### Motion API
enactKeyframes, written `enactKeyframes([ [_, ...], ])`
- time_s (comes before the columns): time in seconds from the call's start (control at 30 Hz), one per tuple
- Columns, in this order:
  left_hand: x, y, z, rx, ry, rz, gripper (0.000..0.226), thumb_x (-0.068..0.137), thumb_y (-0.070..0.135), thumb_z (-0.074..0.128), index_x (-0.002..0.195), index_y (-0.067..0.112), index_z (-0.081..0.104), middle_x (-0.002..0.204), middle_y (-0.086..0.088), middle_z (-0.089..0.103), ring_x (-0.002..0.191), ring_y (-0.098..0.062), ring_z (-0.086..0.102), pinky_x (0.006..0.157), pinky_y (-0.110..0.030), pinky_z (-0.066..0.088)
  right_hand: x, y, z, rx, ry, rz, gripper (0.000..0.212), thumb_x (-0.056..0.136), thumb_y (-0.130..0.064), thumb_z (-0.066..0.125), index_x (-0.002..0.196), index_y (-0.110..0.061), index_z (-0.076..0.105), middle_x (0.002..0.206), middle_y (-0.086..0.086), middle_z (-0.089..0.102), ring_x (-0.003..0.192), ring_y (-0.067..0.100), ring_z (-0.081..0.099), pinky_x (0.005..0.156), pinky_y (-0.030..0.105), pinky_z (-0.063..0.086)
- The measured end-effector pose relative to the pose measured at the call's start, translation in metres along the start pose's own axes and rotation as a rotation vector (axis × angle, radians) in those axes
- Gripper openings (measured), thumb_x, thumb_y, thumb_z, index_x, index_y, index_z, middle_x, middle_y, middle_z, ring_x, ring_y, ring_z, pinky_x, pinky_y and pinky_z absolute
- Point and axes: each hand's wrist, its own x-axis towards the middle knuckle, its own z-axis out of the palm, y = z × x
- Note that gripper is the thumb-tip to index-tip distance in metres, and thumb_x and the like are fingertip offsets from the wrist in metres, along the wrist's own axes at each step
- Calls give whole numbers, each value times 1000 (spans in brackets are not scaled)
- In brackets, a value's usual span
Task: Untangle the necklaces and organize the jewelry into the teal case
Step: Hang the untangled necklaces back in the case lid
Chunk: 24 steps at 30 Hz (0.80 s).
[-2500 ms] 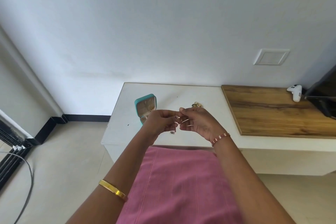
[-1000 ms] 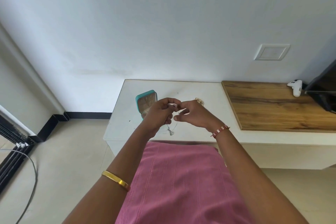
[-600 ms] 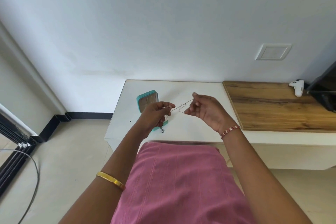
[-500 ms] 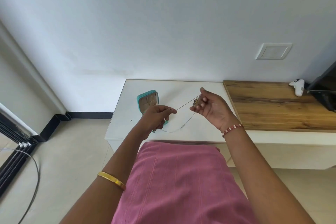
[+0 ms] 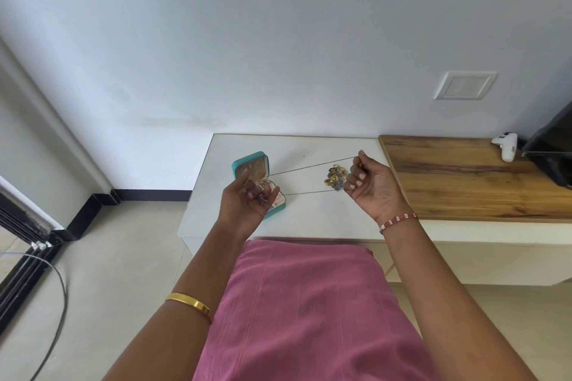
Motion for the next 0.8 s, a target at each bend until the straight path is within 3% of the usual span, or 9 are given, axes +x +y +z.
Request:
enactKeyframes([
  [0.07, 1, -1, -3, -118, 11, 29, 43, 92, 24, 50, 52, 11, 42, 42, -1, 30, 42, -13, 46, 70, -35, 59, -2, 3, 4, 8, -30, 12, 40, 93, -22, 45, 55, -13, 56, 41, -3, 37, 34, 9, 32, 39, 17, 30],
  [0.17, 0, 1, -3, -79, -29, -1, 46, 93, 24, 46, 48, 13, 44, 41, 3, 29, 35, -8, 32, 48, -15, 45, -4, 4, 6, 64, -36, -12, 35, 95, -22, 41, 62, -14, 47, 48, -1, 49, 40, 11, 42, 43, 17, 38],
  [0.23, -4, 2, -2, 69, -108, -54, 42, 94, 24, 43, 54, 13, 47, 40, 5, 29, 32, -6, 27, 42, -13, 34, -4, 1, 6, 114, -36, -47, 30, 95, -22, 40, 66, -15, 47, 60, 2, 62, 47, 13, 52, 47, 18, 44],
  [0.37, -11, 1, 0, 489, -241, -86, 28, 94, 24, 41, 74, 8, 52, 47, 2, 32, 32, -6, 27, 41, -17, 36, -5, -8, 11, 97, -86, -77, 17, 89, -18, 44, 79, -13, 56, 87, 6, 73, 49, 10, 53, 47, 17, 43],
  [0.5, -14, 0, 5, 852, -290, -119, 29, 97, 22, 41, 80, 6, 57, 50, -2, 40, 35, -9, 40, 48, -22, 49, -7, -10, 16, 0, -134, -75, 21, 92, -11, 40, 100, -10, 59, 101, 7, 72, 48, 8, 52, 46, 17, 42],
  [0.6, -14, -2, 11, 1089, -281, -131, 30, 97, 26, 43, 79, 7, 57, 55, -4, 49, 46, -15, 59, 66, -33, 56, -9, -4, 22, -56, -139, -66, 27, 92, -3, 38, 109, -9, 58, 107, 11, 69, 51, 9, 56, 47, 17, 45],
  [0.7, -12, -4, 14, 1127, -281, -110, 34, 97, 30, 44, 75, 8, 57, 60, -6, 60, 70, -21, 68, 81, -35, 54, -14, 4, 29, -117, -158, -34, 35, 91, 2, 39, 119, -12, 54, 116, 15, 63, 53, 12, 60, 48, 17, 47],
  [0.8, -11, -9, 16, 1116, -235, -13, 36, 97, 29, 43, 73, 10, 60, 68, -5, 68, 85, -23, 65, 91, -35, 48, -20, 9, 36, -182, -205, -19, 40, 92, 2, 40, 128, -13, 50, 116, 15, 63, 54, 13, 62, 49, 17, 49],
])
